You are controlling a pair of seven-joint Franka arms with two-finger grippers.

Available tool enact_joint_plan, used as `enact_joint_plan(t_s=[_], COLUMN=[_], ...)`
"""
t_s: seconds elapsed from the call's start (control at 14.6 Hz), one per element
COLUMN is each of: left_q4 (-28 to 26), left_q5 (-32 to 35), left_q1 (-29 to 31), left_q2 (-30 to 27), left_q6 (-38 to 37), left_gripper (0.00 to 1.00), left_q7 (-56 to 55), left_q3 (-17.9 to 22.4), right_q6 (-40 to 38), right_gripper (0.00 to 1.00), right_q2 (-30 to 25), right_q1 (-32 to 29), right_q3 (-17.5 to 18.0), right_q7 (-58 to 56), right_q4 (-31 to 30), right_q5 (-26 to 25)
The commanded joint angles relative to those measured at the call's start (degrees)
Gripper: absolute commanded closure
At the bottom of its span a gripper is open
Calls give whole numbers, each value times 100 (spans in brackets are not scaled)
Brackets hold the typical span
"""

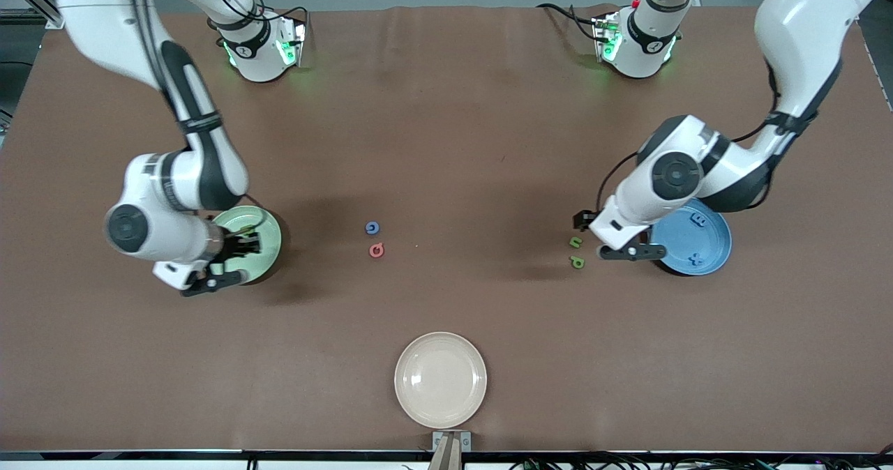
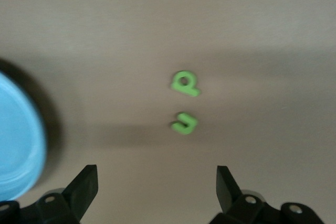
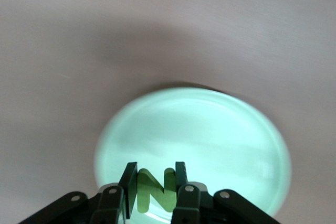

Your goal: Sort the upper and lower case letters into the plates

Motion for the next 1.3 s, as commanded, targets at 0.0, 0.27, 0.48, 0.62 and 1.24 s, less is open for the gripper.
enact_joint_plan(t_s=[0.0,0.27,0.48,0.62,1.24], left_q4=[98,80,97,115,1], left_q5=[419,983,1115,1115,1115], left_q1=[-226,-350,-551,-850,-1036], left_q2=[352,668,765,765,757], left_q6=[286,471,682,884,990], left_gripper=[2,15,27,29,51], left_q7=[-436,-753,-780,-859,-965], left_q3=[193,351,605,886,1090], right_q6=[420,817,808,782,28], right_gripper=[99,98,96,90,0], right_q2=[-44,52,105,149,70], right_q1=[-374,-541,-559,-568,-402], right_q3=[108,117,126,126,196], right_q7=[-505,-620,-620,-620,45], right_q4=[-393,-614,-666,-701,-360], right_q5=[-133,-116,-80,-80,-37])
